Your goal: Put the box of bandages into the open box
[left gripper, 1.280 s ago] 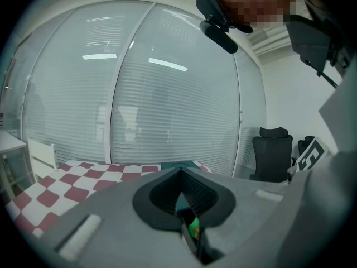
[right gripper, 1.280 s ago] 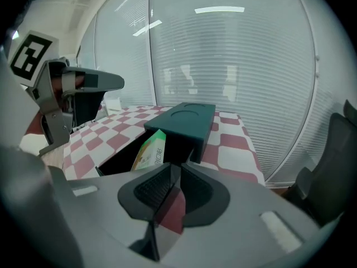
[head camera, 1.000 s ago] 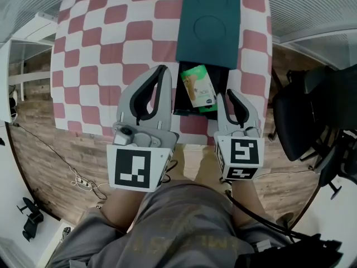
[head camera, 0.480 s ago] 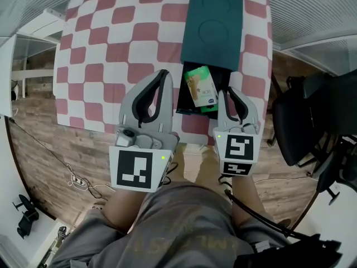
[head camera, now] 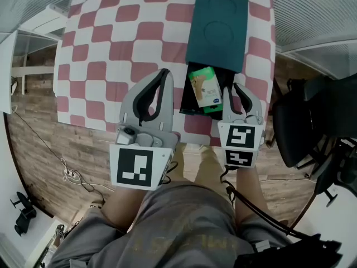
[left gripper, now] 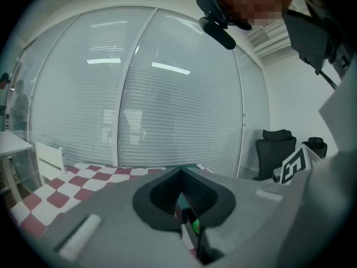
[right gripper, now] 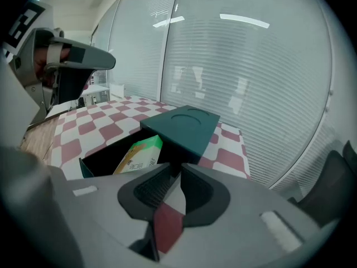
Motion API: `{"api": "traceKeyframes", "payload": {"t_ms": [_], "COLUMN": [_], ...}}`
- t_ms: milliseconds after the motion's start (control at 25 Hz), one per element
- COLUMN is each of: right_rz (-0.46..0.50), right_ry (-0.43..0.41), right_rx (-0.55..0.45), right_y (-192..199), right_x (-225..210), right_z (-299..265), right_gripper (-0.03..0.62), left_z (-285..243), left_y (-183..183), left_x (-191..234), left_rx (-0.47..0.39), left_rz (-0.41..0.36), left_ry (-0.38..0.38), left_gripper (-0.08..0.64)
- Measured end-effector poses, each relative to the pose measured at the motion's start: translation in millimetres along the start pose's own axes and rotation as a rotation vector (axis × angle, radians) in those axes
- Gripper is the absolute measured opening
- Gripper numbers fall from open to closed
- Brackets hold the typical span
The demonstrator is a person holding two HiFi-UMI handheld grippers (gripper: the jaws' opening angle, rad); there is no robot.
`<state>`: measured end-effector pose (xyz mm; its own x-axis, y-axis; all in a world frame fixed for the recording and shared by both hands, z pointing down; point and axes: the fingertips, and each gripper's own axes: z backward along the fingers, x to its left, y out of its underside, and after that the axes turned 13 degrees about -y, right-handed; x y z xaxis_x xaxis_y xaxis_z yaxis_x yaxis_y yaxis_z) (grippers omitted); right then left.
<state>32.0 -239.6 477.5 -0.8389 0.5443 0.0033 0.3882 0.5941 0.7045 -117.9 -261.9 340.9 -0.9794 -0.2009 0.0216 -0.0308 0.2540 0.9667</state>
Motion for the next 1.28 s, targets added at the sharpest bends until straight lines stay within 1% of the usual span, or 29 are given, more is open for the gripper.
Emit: {"api": "traceKeyframes", "payload": {"t_ms": [80,160,200,280,320,400,440,480,560,600,640,720,800,880,1080,1280], "right_rz": [0.011,0.037,0.053,0.083,0.094,0.104,0.102,0.098,0.106,0.120,0.136,0.154,0.157,0.149,0.065,0.028], "right_ry": [0.012,0.002,-0.010,-0.024,-0.018,-0.002,-0.002,-0.007,-0.028,-0.040,-0.050,-0.054,-0.051,-0.052,-0.036,-0.026], "right_rx": [-0.052,-0.088,-0.083,-0.039,-0.007,0.033,0.023,-0.008,-0.079,-0.084,-0.066,-0.010,0.044,0.058,-0.063,-0.201], "right_y": [-9.6,-16.7,-16.6,-10.7,-6.2,-1.4,-3.9,-9.8,-23.0,-24.9,-23.1,-14.8,-6.6,-2.6,-18.7,-50.6], "right_x": [-1.5,4.5,9.0,14.4,13.1,7.1,5.7,6.3,12.4,16.5,19.8,21.3,16.5,12.0,3.2,-8.1], "right_z": [5.1,7.5,5.6,-1.2,-4.6,-8.7,-8.5,-6.5,-0.7,-0.4,-2.3,-8.4,-13.8,-16.5,1.7,34.9], "right_gripper": [0.089,0.078,0.080,0.097,0.077,0.077,0.083,0.089,0.078,0.081,0.095,0.092,0.104,0.110,0.098,0.093], "left_z": [-1.5,-1.8,-1.8,-1.6,-1.5,-1.8,-2.0,-2.0,-1.3,-1.1,-1.0,-0.3,0.4,1.7,6.6,16.0], "left_y": [-0.9,-1.7,-1.9,-2.6,-2.9,-2.6,-2.3,-2.1,-1.8,-1.7,-1.7,-2.4,-3.9,-5.2,-8.3,-34.2], "left_x": [0.7,0.7,0.6,-0.1,-0.6,-0.2,1.0,2.7,5.2,5.5,5.3,4.0,2.5,3.3,8.0,-0.4], "left_rx": [-0.002,-0.004,-0.004,-0.005,-0.005,-0.003,-0.001,0.000,0.001,0.001,0.000,-0.004,-0.008,-0.009,-0.012,-0.072], "left_rz": [0.003,0.006,0.007,0.007,0.007,0.004,0.004,0.005,0.006,0.006,0.007,0.010,0.010,0.009,0.002,-0.013], "left_ry": [-0.002,-0.004,-0.004,-0.004,-0.004,-0.004,-0.006,-0.011,-0.018,-0.019,-0.020,-0.020,-0.019,-0.022,-0.036,-0.038], "left_gripper": [0.000,0.000,0.000,0.000,0.000,0.000,0.000,0.000,0.000,0.000,0.000,0.000,0.000,0.000,0.000,0.000]}}
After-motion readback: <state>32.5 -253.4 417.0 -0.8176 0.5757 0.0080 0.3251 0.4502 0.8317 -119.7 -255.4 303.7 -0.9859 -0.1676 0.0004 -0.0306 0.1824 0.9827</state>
